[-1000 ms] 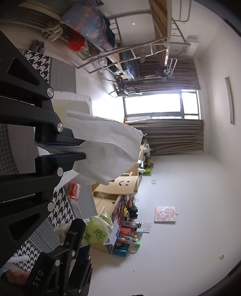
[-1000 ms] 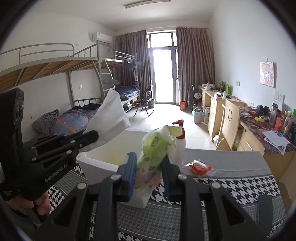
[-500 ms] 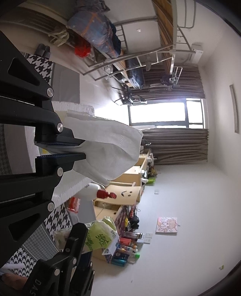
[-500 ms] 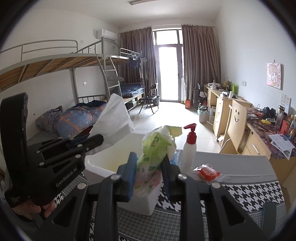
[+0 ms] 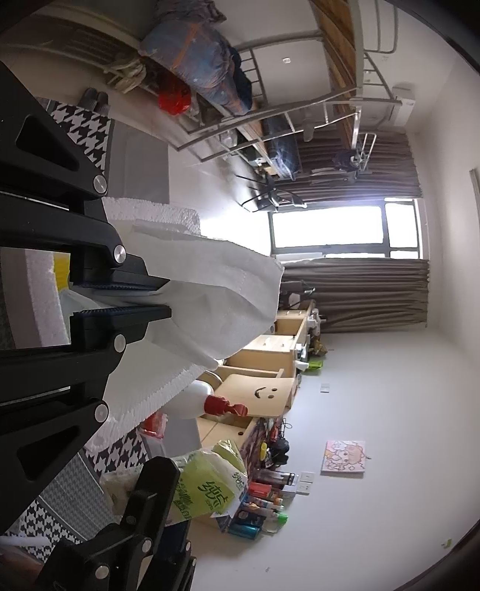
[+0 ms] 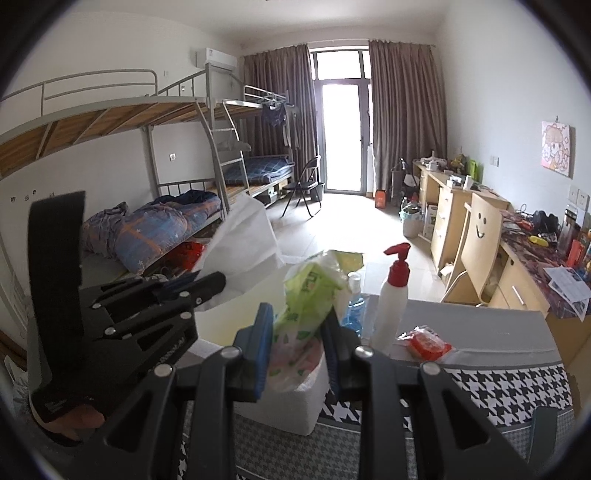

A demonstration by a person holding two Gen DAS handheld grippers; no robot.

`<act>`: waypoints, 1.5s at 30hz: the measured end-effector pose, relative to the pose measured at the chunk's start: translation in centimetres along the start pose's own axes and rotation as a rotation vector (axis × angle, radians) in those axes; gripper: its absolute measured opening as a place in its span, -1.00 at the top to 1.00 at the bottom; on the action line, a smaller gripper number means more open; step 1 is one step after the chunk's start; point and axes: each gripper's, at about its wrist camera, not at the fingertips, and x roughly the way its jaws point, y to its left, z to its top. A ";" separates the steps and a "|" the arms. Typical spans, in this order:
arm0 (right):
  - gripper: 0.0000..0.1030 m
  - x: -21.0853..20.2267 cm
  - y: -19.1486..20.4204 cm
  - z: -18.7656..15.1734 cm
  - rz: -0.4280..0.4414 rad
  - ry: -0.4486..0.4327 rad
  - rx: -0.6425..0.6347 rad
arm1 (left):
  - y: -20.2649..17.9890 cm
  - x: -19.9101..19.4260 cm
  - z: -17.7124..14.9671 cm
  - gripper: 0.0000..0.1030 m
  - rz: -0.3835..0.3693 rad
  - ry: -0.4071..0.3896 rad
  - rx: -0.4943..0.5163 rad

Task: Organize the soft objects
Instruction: 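Open the left tool to drop the white tissues into the foam box, then lower the green packet into the foam box and open the right tool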

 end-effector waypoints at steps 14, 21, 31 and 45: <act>0.41 1.0 0.5 0.4 0.005 0.021 0.001 | 2.3 -0.8 -0.5 -0.72 0.053 -0.018 -0.045; 0.41 1.9 1.0 0.8 0.022 0.033 -0.010 | 2.9 -1.4 -0.4 -0.84 0.073 -0.032 -0.061; 0.41 2.9 1.4 0.8 0.037 0.044 -0.027 | 4.0 -2.1 -0.7 -0.97 0.118 -0.054 -0.086; 0.41 4.5 1.6 0.8 0.054 0.068 -0.029 | 5.7 -3.1 -1.5 -0.98 0.155 -0.066 -0.100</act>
